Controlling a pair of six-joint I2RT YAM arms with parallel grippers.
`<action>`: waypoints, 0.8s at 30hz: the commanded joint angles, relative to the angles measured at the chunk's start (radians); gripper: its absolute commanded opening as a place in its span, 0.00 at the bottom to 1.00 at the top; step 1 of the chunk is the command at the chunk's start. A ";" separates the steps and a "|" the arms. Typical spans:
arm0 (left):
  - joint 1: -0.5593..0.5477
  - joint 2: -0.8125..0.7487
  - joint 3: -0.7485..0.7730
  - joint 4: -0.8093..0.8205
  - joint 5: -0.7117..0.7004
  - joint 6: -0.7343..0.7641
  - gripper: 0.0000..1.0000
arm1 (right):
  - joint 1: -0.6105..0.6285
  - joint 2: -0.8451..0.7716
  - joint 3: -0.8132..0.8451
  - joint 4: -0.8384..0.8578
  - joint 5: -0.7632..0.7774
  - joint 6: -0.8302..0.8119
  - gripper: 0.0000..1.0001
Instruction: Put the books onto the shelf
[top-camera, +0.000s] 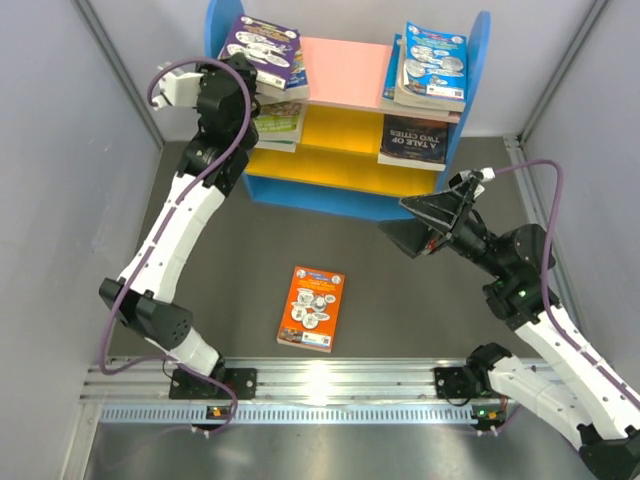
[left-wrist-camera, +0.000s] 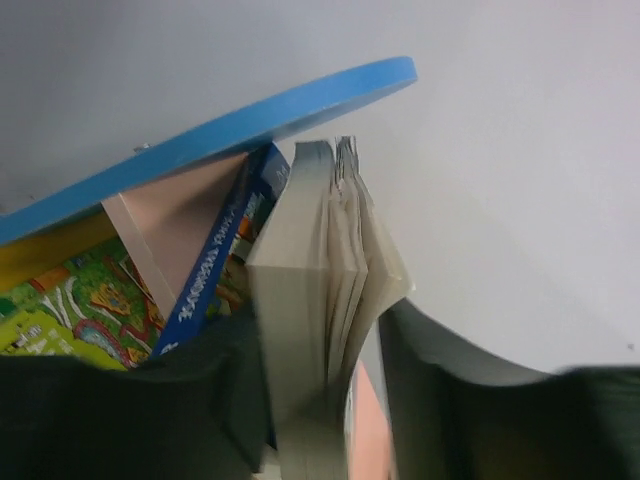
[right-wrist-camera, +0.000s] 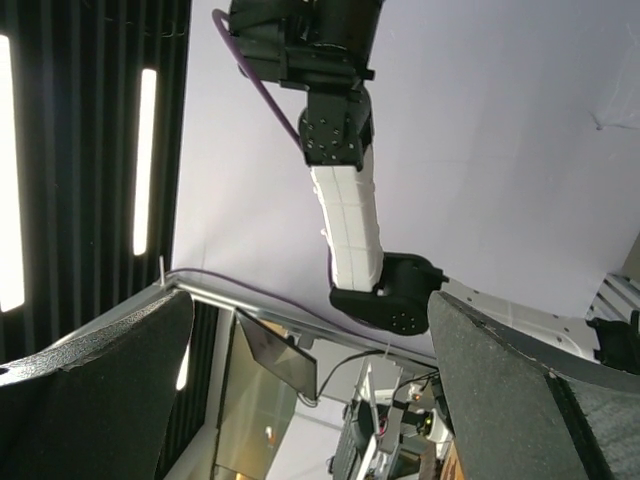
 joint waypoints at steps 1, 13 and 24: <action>0.030 0.054 0.108 -0.027 -0.019 0.032 0.55 | -0.029 -0.010 -0.012 0.059 -0.036 0.030 1.00; 0.070 0.142 0.276 -0.272 0.122 0.369 0.98 | -0.086 -0.019 -0.031 0.064 -0.078 0.052 1.00; 0.058 0.047 0.288 -0.239 -0.067 0.792 0.99 | -0.084 -0.005 -0.023 0.007 -0.096 -0.003 1.00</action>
